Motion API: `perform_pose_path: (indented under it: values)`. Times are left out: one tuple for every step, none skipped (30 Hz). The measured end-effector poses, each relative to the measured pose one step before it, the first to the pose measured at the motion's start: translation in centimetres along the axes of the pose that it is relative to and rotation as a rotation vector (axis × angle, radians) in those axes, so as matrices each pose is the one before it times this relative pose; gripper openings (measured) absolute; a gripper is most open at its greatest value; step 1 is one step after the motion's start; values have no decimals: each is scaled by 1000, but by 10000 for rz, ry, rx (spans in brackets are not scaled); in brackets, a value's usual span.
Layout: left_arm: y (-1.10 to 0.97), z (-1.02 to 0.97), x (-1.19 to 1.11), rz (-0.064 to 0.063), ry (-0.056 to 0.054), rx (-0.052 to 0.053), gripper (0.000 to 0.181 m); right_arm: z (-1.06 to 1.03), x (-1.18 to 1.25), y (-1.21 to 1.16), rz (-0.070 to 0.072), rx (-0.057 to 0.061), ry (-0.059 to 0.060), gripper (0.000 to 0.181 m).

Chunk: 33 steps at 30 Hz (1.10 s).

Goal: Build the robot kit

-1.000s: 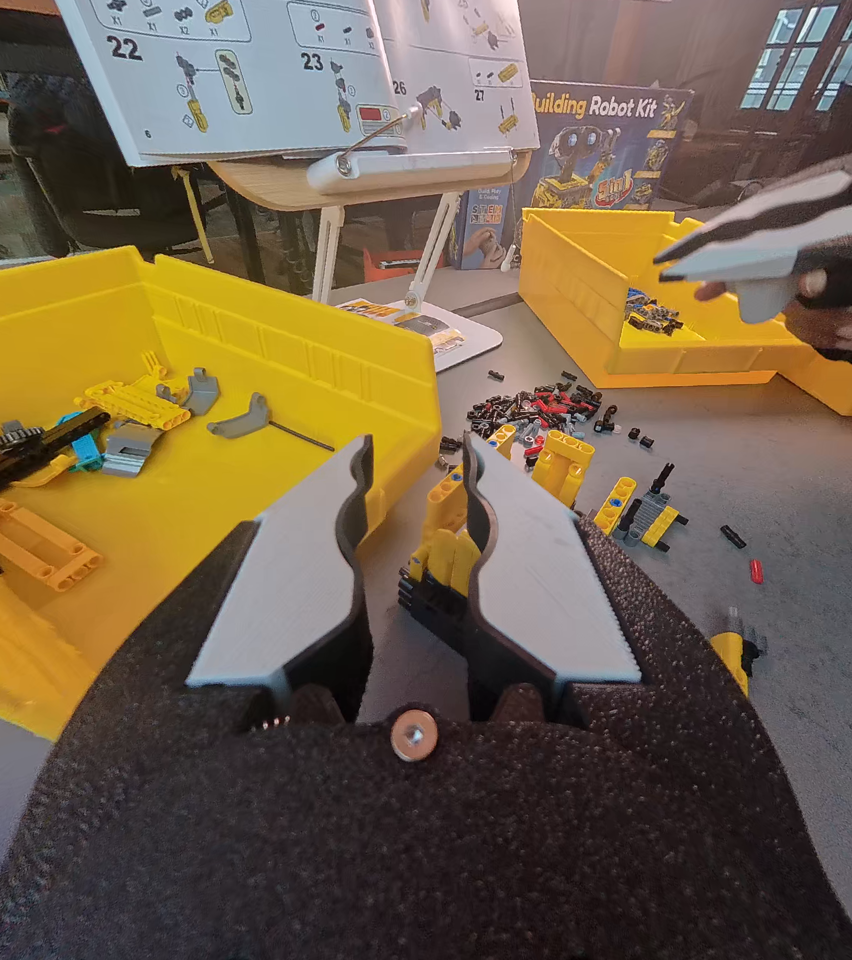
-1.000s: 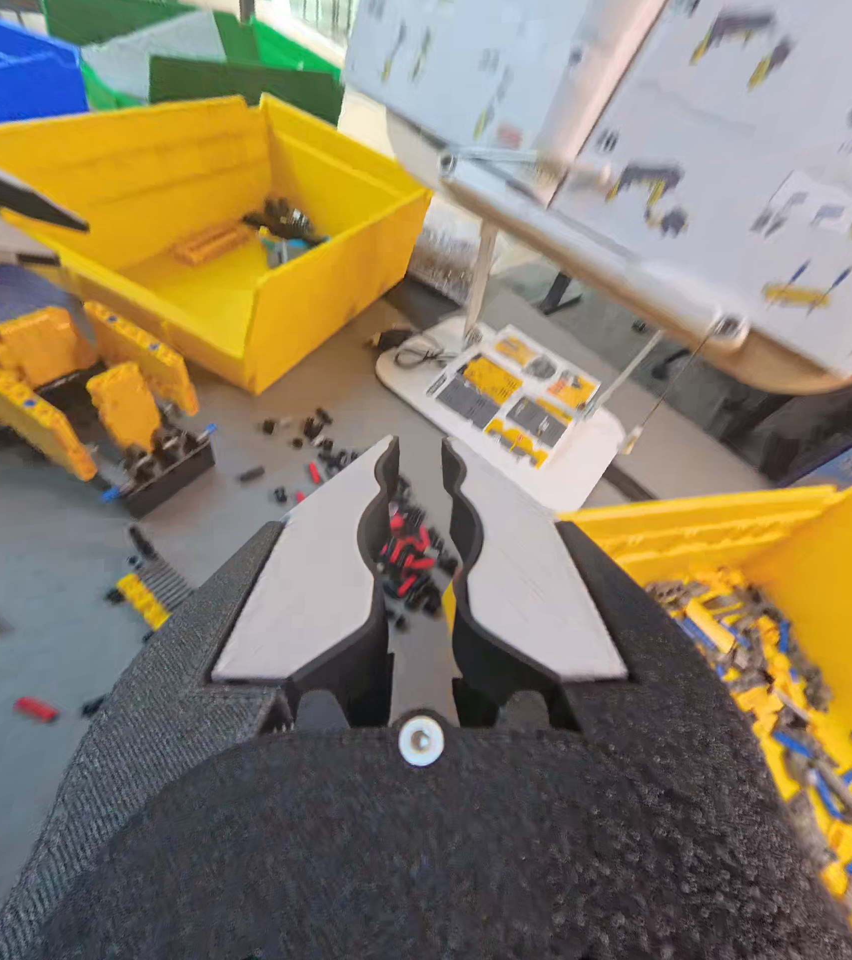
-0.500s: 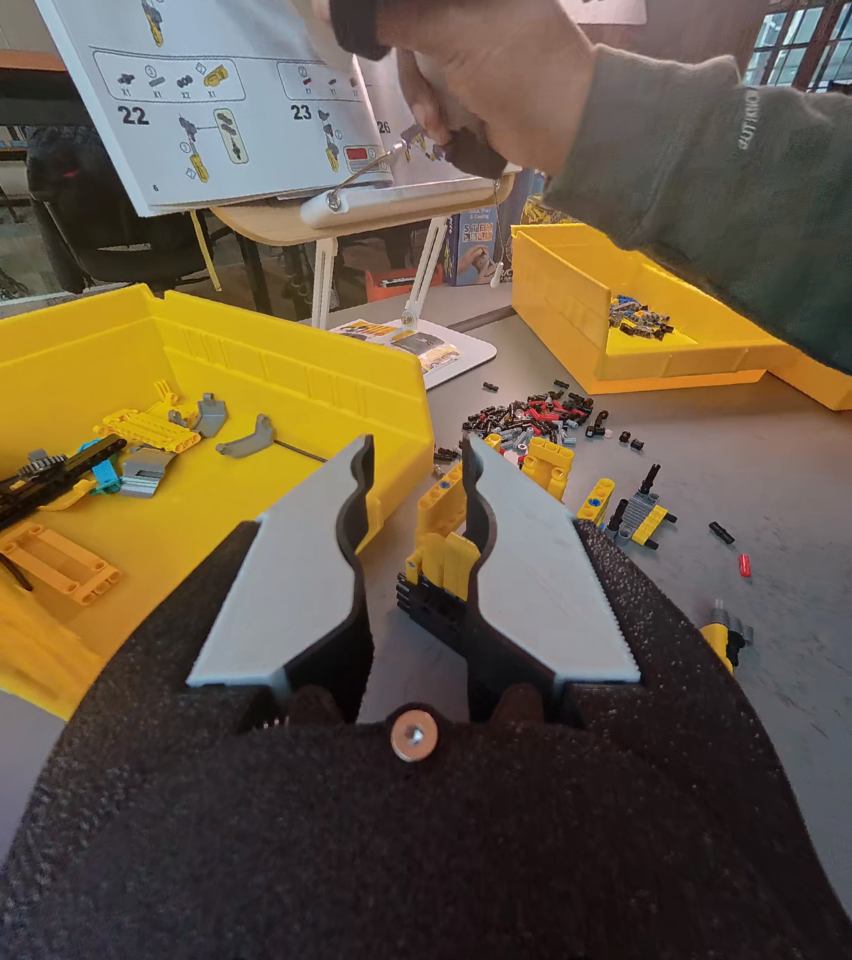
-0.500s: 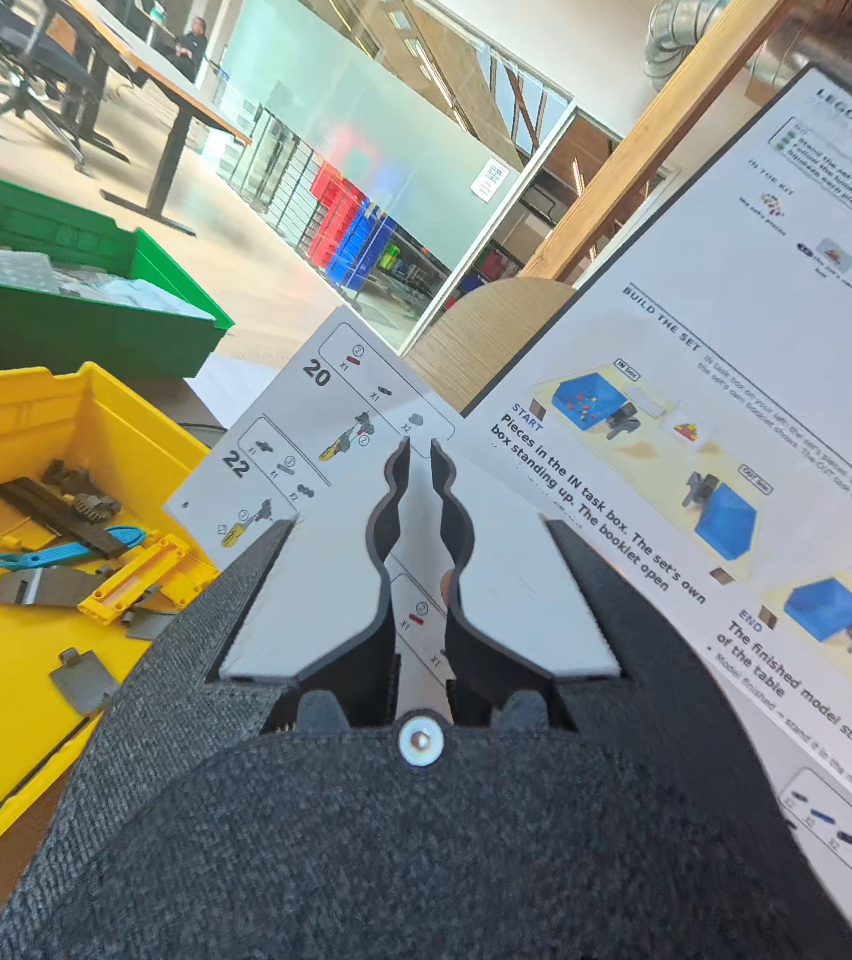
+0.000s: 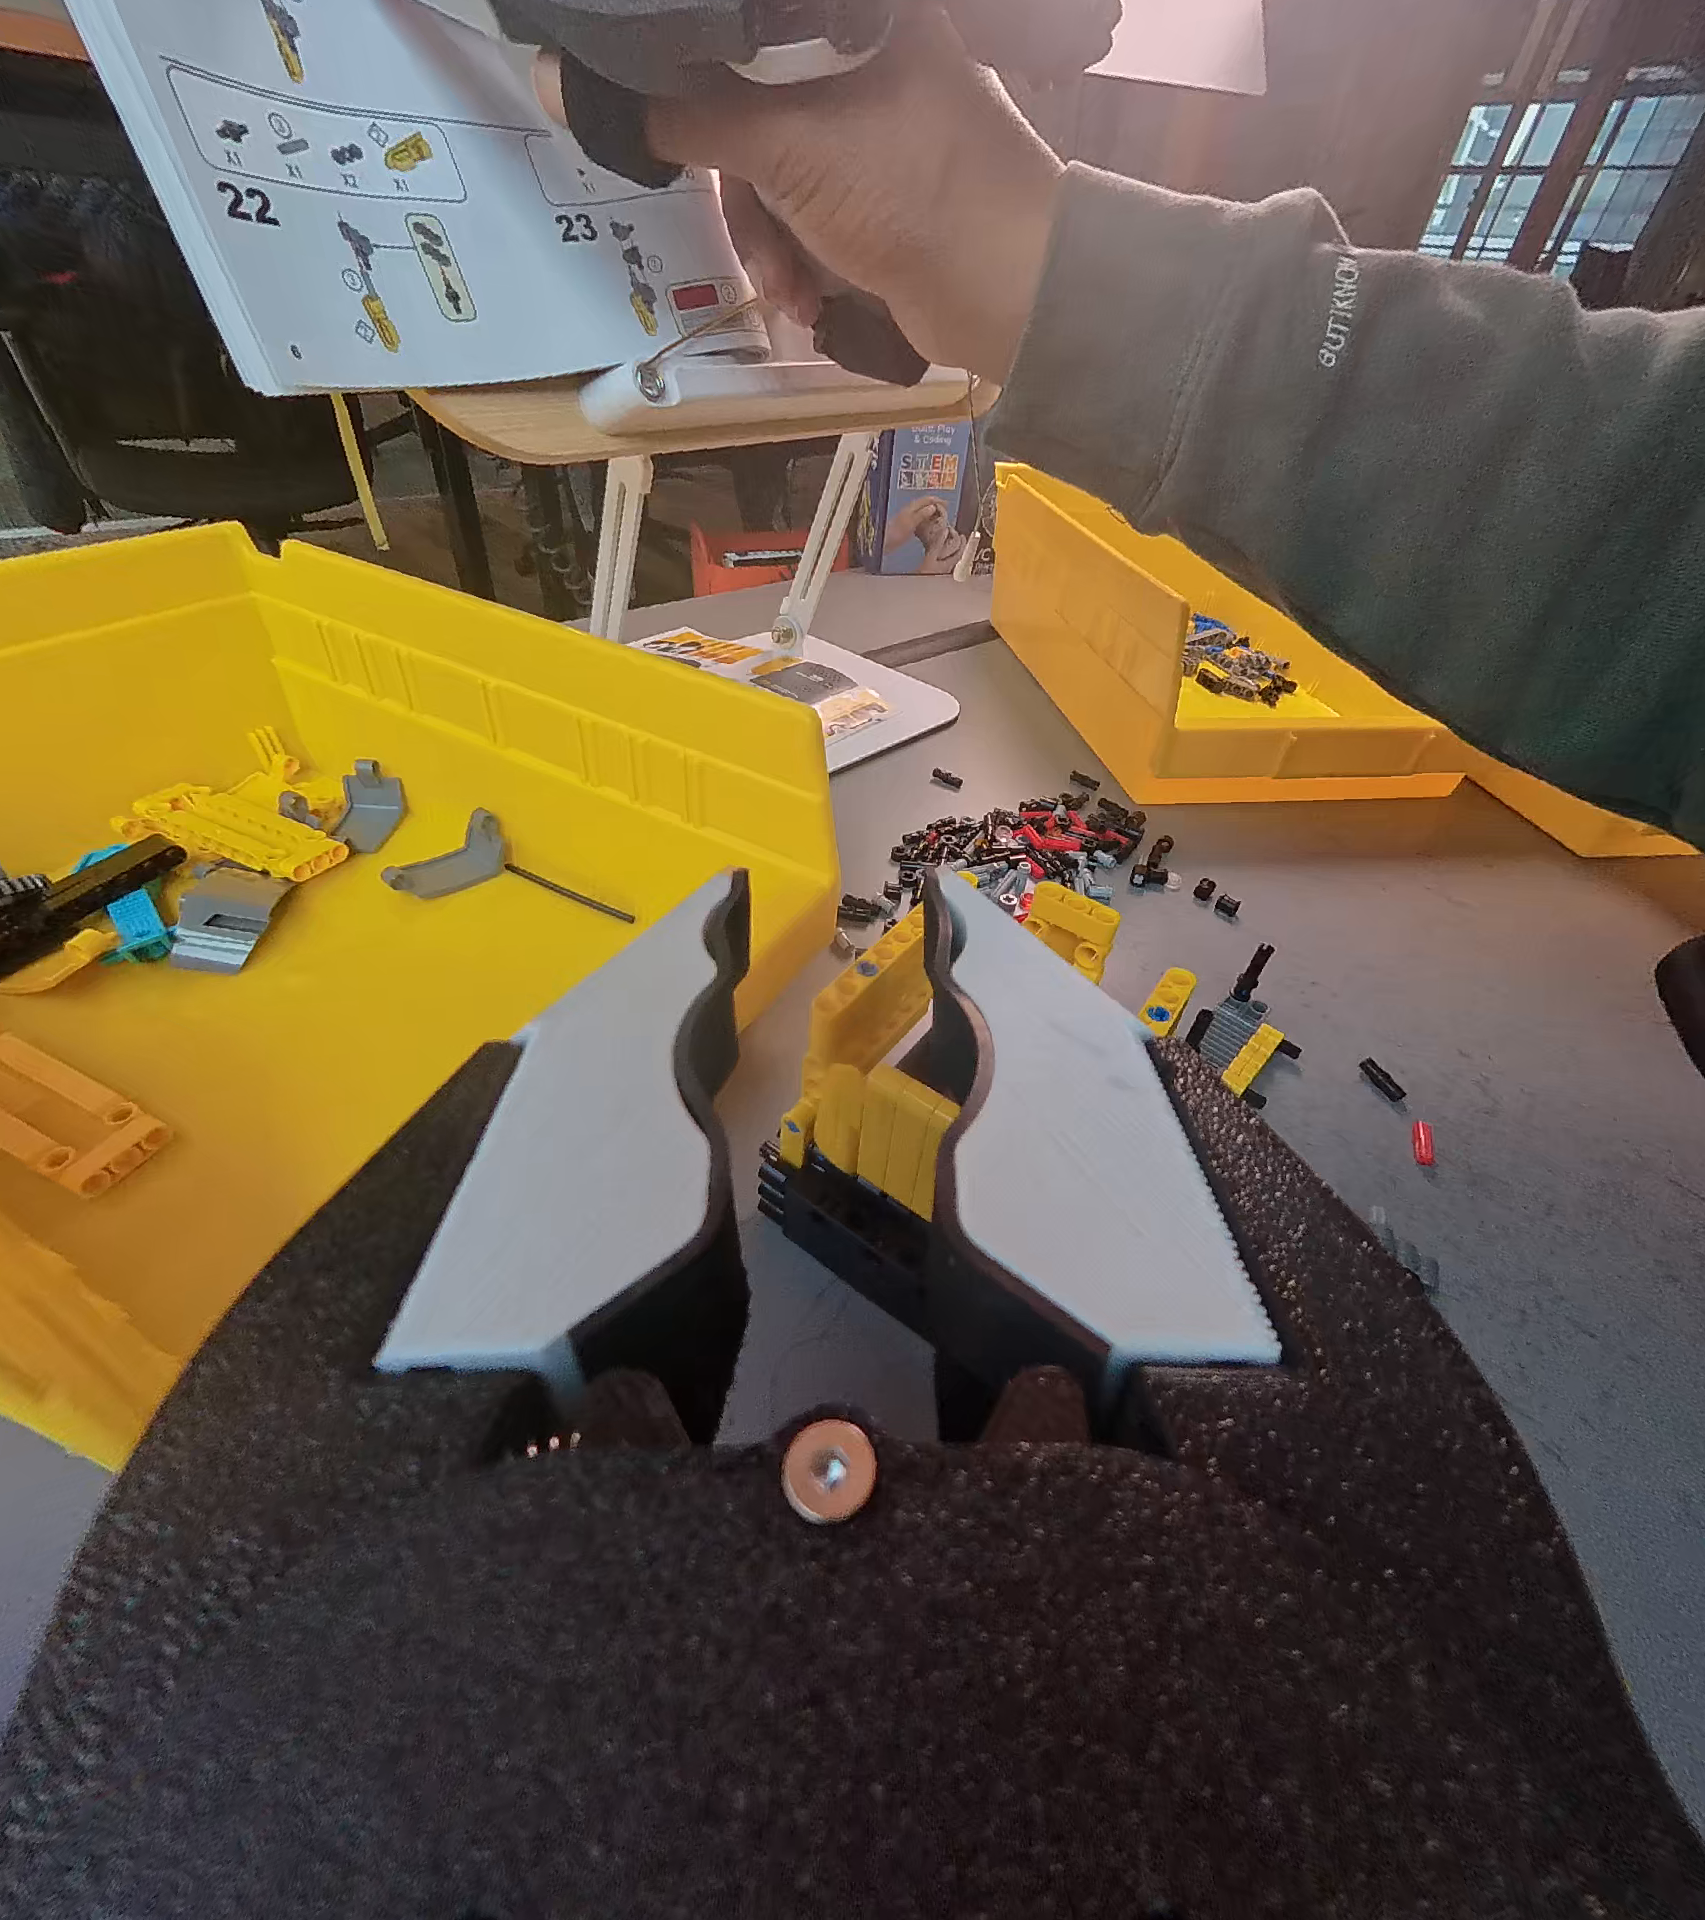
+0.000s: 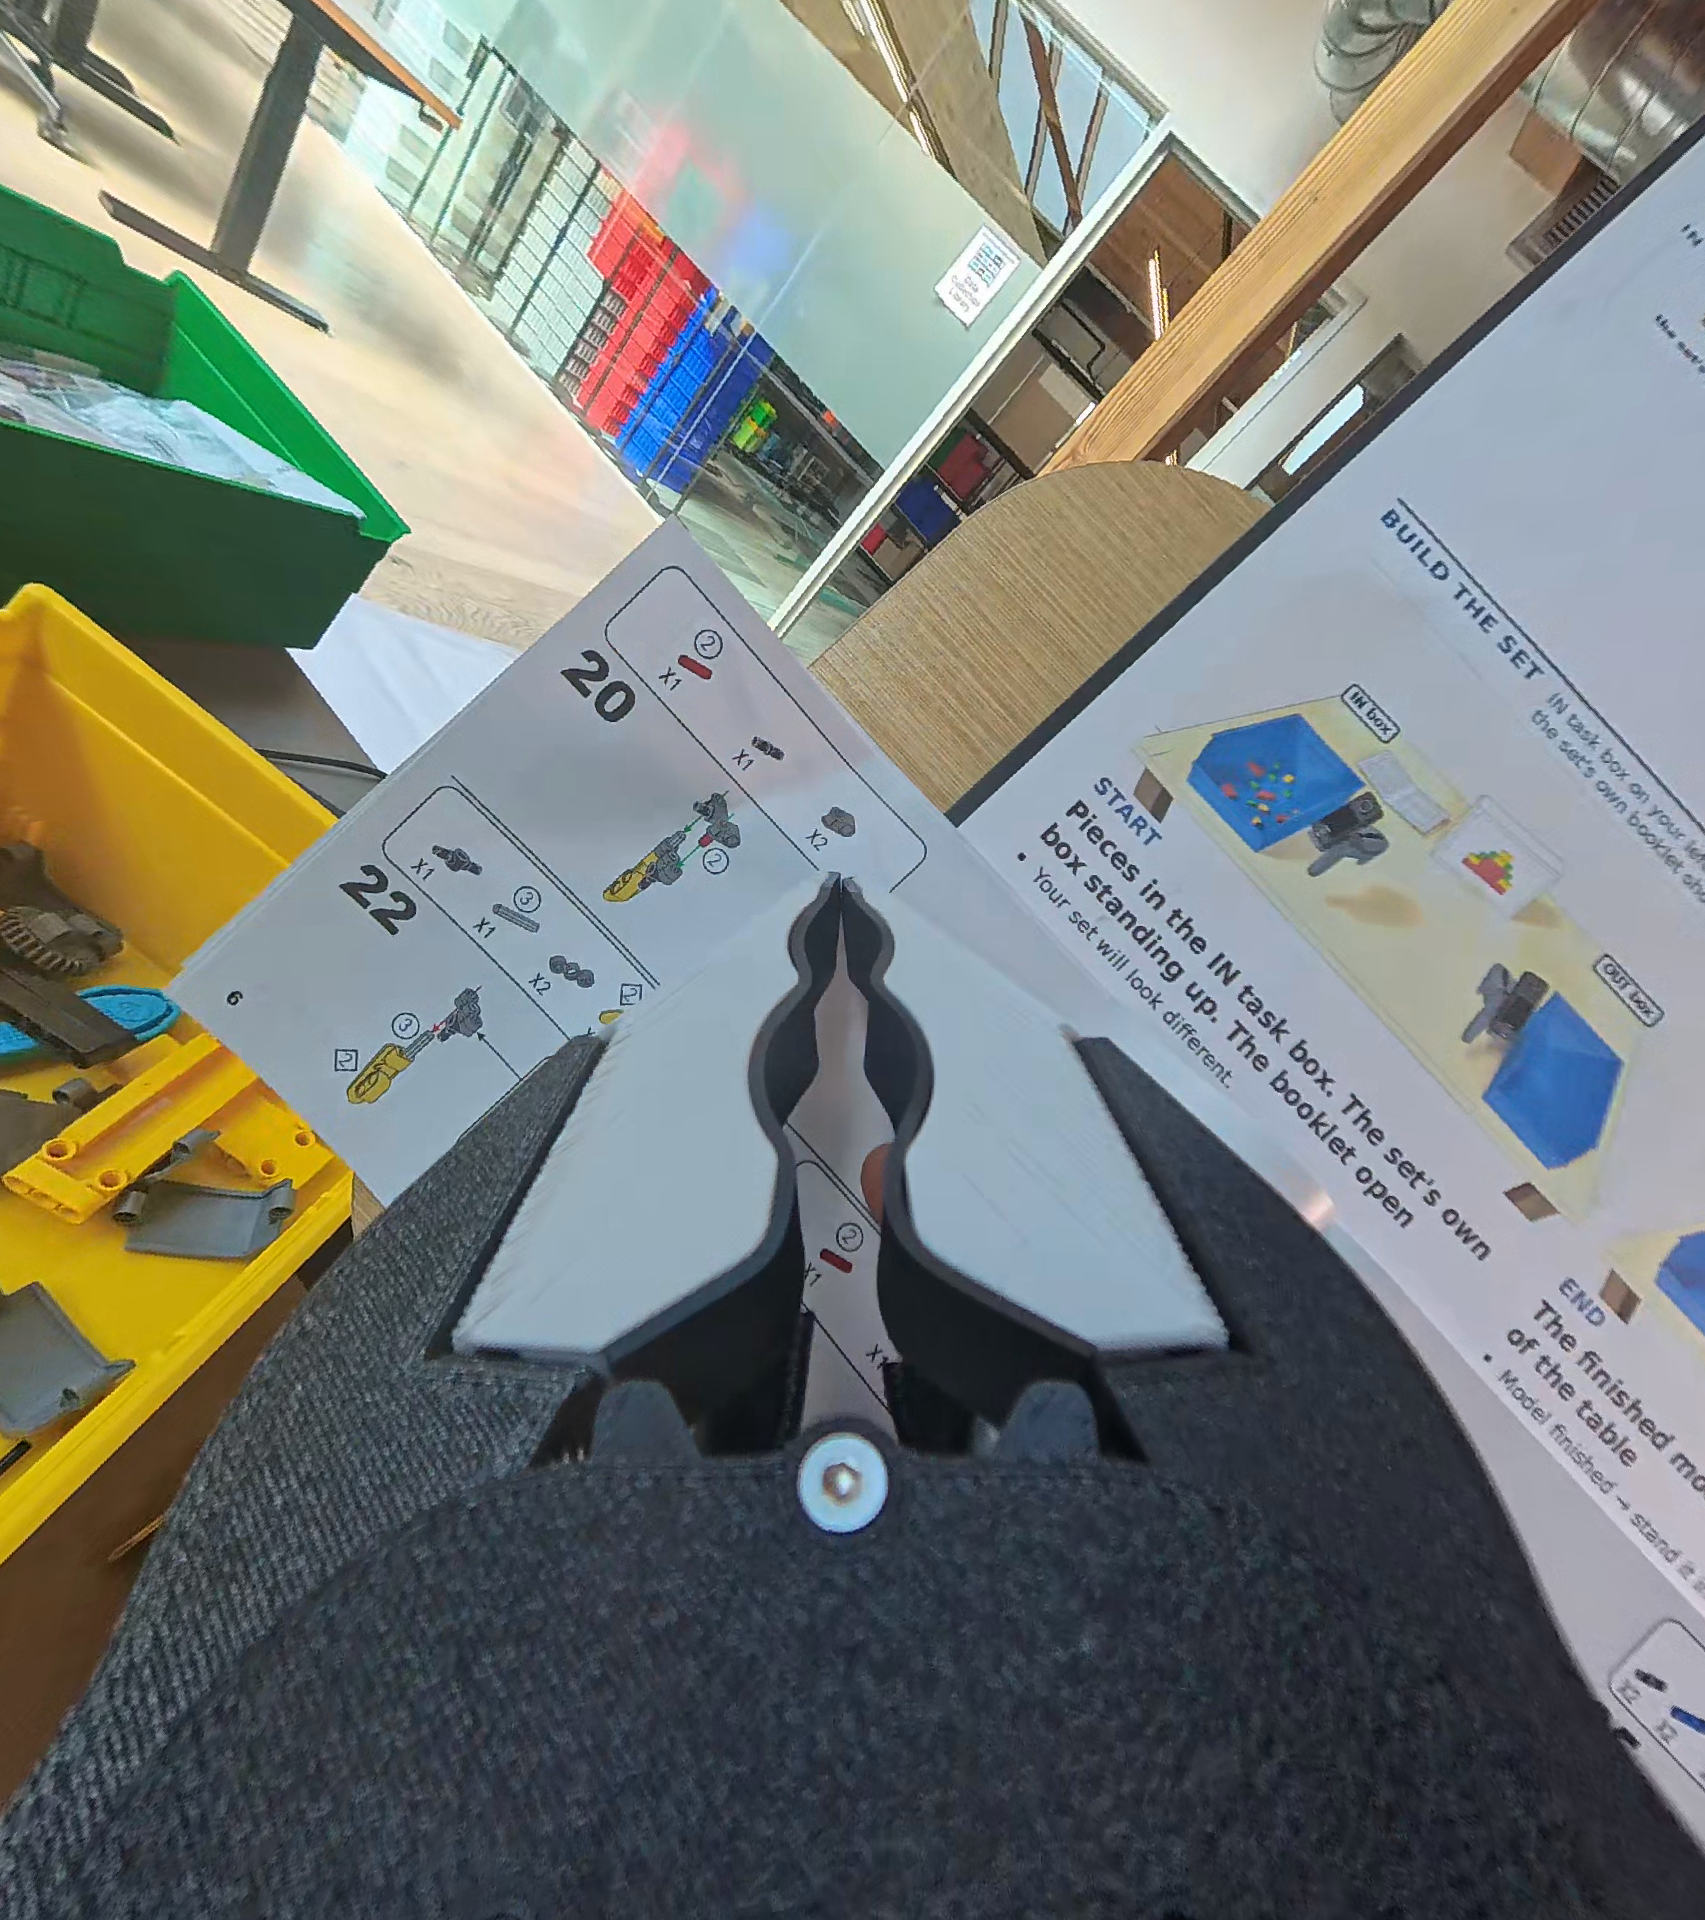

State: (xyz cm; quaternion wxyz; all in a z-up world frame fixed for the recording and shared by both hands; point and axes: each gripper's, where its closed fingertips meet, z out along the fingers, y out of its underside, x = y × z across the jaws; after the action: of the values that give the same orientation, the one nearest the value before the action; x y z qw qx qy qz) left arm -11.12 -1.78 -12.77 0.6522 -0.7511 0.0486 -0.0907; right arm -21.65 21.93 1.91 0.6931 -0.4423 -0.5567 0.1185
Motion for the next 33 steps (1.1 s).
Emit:
perform_pose_path:
  values:
    - [56,33,-21,-7,-11,-16,32,9,3,-3,-17,7,10,0]
    - [60,22,-52,-15,-17,-11,32,12,-14,-2,-14,11,5,0]
    - [40,14,-63,-18,-22,-4,32,1,-1,-2,-8,8,9,0]
    - [28,3,-77,-17,-26,-2,32,6,-3,2,-13,2,8,0]
    - [25,14,-81,-16,-26,0,32,7,-5,-9,-14,-1,8,0]
    - [29,3,-72,-13,-20,-3,32,8,-6,5,-10,-7,5,0]
    - [27,-1,-51,-10,-11,-8,32,-4,-9,-7,-3,1,-3,0]
    - [19,12,-17,-3,-4,-9,32,6,6,-4,11,2,0,0]
    - [19,6,-15,5,-6,-7,32,6,-6,4,9,2,-4,0]
    - [4,0,-8,10,-7,-2,32,-1,-1,-5,3,-1,-4,0]
    - [3,1,-5,11,-5,-2,32,-3,2,-1,1,-4,-3,0]
    - [4,-2,-8,6,-3,-3,32,5,-4,5,2,-6,1,0]
    - [21,5,-2,0,1,-9,32,5,4,-3,3,-6,2,0]
    - [21,12,-17,1,-2,-10,32,8,-9,-10,0,-7,-1,0]
    - [16,7,-16,3,-8,-6,32,7,9,6,2,-15,8,0]
    - [17,9,-7,7,-7,-6,32,1,-3,4,1,-17,4,0]
    - [25,14,-18,14,-10,-13,32,3,-8,-10,-8,-19,-2,0]
    - [36,19,-20,23,-20,-13,32,-6,10,1,-9,-26,-2,0]
    - [43,12,-39,31,-30,-10,32,-13,-3,1,16,-30,-16,0]
    - [36,20,-36,37,-32,-13,32,-19,-14,-9,39,-32,-33,0]
    - [51,21,-28,41,-31,-16,32,-33,-5,-3,53,-39,-49,0]
    - [55,30,-17,43,-28,-20,31,-56,-8,3,58,-51,-72,0]
    - [48,19,-3,46,-25,-22,31,-93,-74,34,89,-75,-134,0]
    - [45,15,21,52,-21,-18,31,-187,-225,-38,119,-43,-254,2]
    - [5,10,45,58,-17,-9,31,-386,-222,-163,175,40,-241,2]
    - [-24,-5,57,66,-14,-1,31,-591,9,-261,225,86,-64,2]
    - [-47,-16,62,69,-10,2,31,-784,-43,-360,189,145,-51,2]
    - [-57,-21,61,68,-13,10,31,-957,-145,-405,228,189,-42,2]
    - [-77,-28,56,64,-12,18,31,-1079,-277,-342,281,172,-35,2]
    - [-77,-24,51,57,-11,24,31,-1177,-492,-251,262,158,-65,3]
    - [-48,-12,34,54,-16,23,31,-1261,-579,-192,232,160,-26,2]
    - [28,26,20,60,-26,6,31,-1323,-751,-111,198,151,-51,2]
    - [110,69,-28,67,-43,-24,31,-1376,-870,-37,151,119,-71,2]
